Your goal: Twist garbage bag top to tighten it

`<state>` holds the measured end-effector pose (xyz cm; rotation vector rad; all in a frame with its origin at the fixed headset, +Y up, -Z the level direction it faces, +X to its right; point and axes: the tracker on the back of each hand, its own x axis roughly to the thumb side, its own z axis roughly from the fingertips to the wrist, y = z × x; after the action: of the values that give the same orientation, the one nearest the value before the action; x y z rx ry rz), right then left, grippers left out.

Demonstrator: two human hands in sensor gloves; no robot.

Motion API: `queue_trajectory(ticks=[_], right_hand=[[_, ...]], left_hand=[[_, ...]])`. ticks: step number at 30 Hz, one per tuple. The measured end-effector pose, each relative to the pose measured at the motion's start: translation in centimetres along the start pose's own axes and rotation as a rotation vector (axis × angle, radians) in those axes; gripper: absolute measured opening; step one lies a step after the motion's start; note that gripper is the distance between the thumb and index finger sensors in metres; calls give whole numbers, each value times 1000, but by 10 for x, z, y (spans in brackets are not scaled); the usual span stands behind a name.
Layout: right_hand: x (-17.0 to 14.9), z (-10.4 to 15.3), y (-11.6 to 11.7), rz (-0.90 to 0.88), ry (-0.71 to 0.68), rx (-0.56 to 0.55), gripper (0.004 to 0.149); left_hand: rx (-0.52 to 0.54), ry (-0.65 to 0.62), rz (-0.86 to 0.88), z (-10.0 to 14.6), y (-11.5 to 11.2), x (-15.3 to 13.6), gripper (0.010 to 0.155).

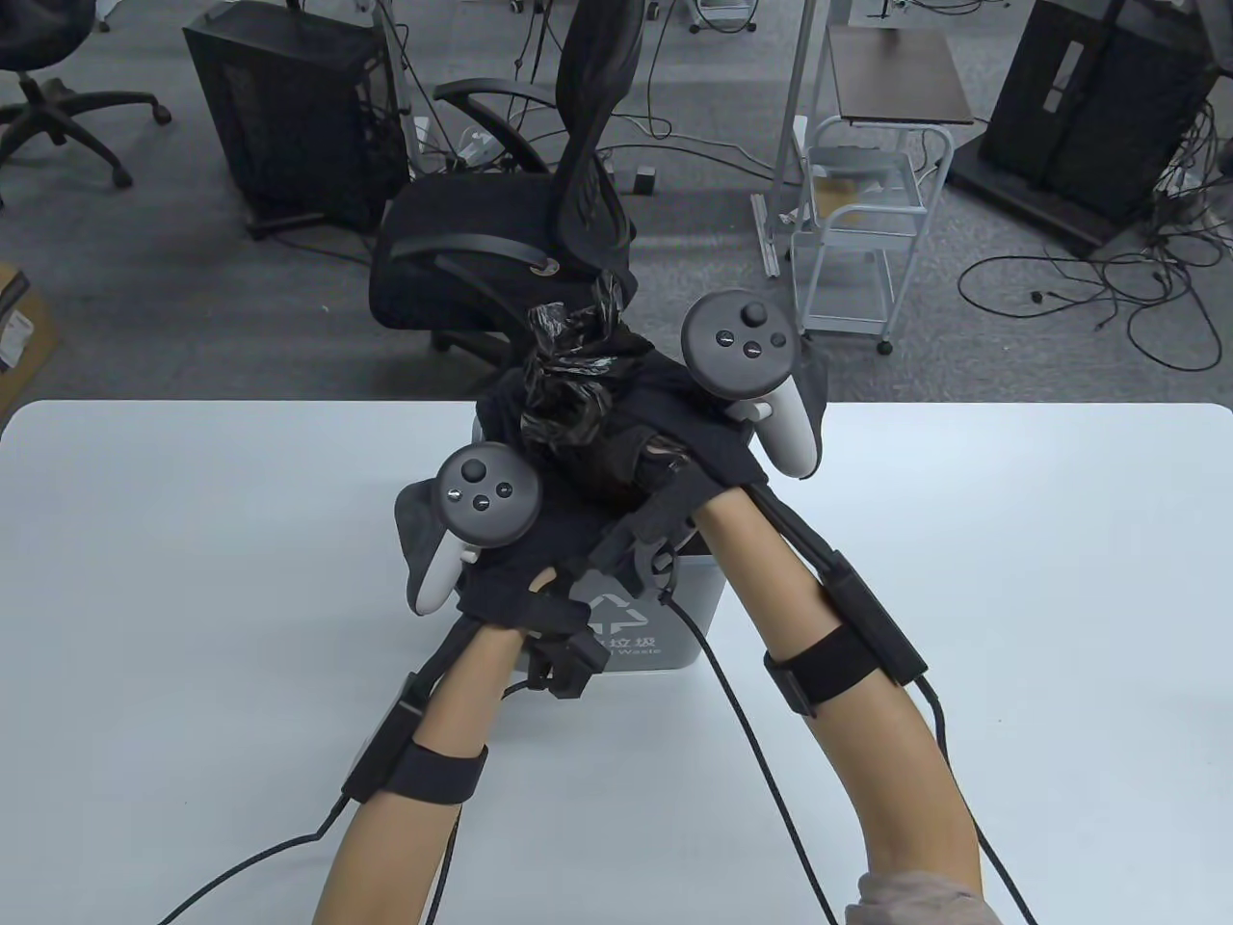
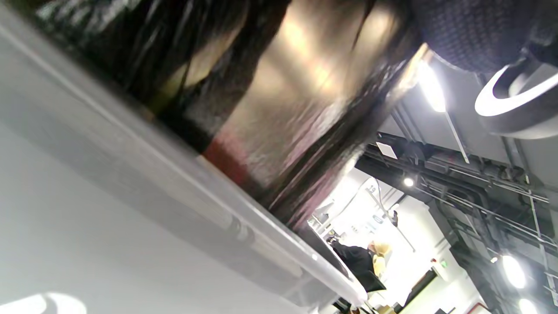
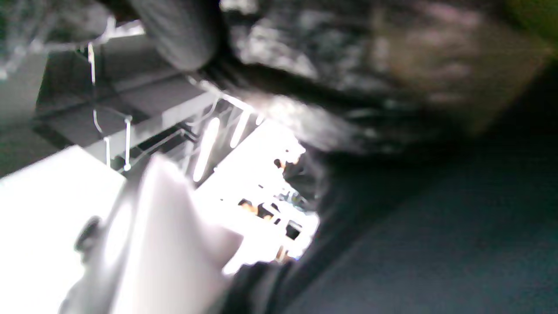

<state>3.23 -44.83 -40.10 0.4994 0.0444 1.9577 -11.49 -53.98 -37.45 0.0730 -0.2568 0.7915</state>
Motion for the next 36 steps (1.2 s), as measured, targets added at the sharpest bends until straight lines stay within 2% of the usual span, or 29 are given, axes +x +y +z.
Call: queue_trajectory(ticks=[8,12,13,15,19,21,22,25,30,33,36], right_hand=[[-9,3,6,-174,14,-2,37],[-15,3,7,-191,1,-17,37],[-15,3,7,-190,-2,-19,38],[-16,3,5,-170,-9,-34,39],[-20,2,-2,-110,-22,-63,39],[-23,1,-2,-131,-24,-50,39],[-24,1,-2,-133,-23,-54,39],[-26,0,-3,-38,-45,-88,40],[-25,0,-6,83,-69,-120,41],[-23,0,-7,195,-82,-148,39],[-22,1,-8,234,-83,-161,38]], left_hand=[[-3,35,34,-11,-1,6,142],[62,99,34,-12,0,4,133],[72,115,22,-12,0,4,129],[105,136,-11,-13,3,2,110],[102,165,37,-17,9,-7,67],[81,167,49,-19,9,-9,61],[83,167,40,-19,9,-9,53],[73,165,25,-21,7,-10,37],[49,154,12,-24,3,-12,38],[59,153,-60,-25,1,-10,39],[68,150,-104,-25,-2,-7,40]])
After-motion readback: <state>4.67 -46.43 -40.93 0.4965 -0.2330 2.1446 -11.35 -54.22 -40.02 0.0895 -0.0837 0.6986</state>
